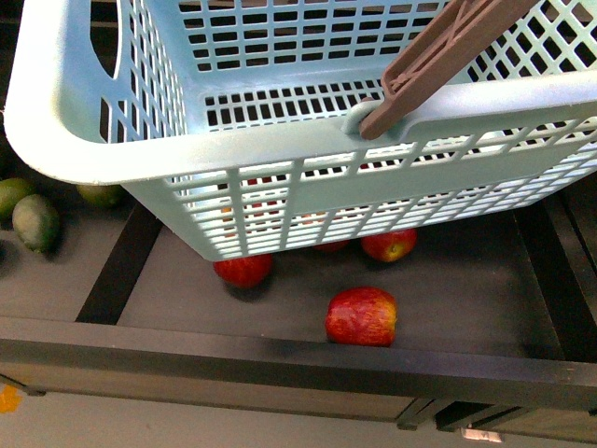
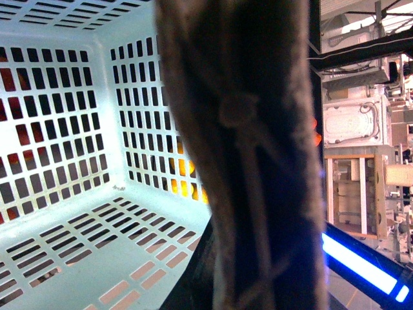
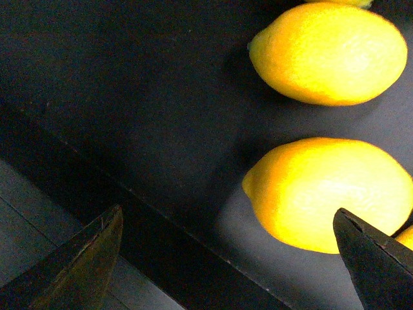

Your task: Pick lemon and mango into basket

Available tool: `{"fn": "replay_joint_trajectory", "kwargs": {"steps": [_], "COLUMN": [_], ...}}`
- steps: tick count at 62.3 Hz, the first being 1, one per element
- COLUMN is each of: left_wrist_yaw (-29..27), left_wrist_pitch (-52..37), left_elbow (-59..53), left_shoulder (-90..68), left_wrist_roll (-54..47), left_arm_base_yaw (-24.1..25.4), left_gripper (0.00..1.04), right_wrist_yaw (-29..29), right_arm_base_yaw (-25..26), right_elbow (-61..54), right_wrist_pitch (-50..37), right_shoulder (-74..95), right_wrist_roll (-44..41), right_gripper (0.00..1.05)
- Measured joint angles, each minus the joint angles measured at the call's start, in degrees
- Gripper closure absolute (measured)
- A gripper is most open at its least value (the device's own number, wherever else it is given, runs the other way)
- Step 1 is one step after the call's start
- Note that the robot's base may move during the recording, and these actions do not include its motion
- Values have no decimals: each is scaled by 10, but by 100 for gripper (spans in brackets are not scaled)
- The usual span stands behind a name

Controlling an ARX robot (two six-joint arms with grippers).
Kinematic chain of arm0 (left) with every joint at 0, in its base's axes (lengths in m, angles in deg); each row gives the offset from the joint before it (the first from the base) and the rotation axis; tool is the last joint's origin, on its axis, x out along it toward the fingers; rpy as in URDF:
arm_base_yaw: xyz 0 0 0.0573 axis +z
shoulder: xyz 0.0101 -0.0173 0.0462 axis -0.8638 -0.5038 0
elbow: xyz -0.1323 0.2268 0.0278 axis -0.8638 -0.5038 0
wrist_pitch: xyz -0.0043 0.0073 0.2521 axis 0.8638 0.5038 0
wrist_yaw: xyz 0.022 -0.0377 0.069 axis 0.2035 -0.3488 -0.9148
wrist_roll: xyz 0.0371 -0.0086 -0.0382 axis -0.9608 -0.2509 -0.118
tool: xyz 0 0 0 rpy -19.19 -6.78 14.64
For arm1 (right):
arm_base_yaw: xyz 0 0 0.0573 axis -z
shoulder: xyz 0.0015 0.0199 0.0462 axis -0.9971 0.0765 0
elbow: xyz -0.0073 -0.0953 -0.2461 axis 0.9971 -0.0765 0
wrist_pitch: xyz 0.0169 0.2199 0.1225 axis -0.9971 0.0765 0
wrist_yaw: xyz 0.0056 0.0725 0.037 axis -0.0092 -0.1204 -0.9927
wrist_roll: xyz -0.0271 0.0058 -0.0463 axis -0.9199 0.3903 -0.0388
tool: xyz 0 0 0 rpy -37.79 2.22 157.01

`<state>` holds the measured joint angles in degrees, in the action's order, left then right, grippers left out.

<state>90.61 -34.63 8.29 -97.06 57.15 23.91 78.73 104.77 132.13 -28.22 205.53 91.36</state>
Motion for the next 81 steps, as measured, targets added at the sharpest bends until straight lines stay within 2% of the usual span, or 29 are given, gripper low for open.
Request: {"fn": "replay_joint_trajectory", "kwargs": {"steps": [26,81], "left_wrist_yaw": [-1,0], "left_wrist_pitch": [0,0], "left_elbow": [0,0], "left_shoulder": [0,0], "left_wrist_roll": [0,0], "left_arm_base_yaw": [0,0], "left_gripper": [100,100], "right_wrist_yaw": [5,17], "right_arm_base_yaw": [-5,8], "right_elbow": [48,37], "right_wrist_pitch": [57,107], "right_shoulder": [42,47], "right_wrist_roll": [114,212], "right_gripper": [9,9]}}
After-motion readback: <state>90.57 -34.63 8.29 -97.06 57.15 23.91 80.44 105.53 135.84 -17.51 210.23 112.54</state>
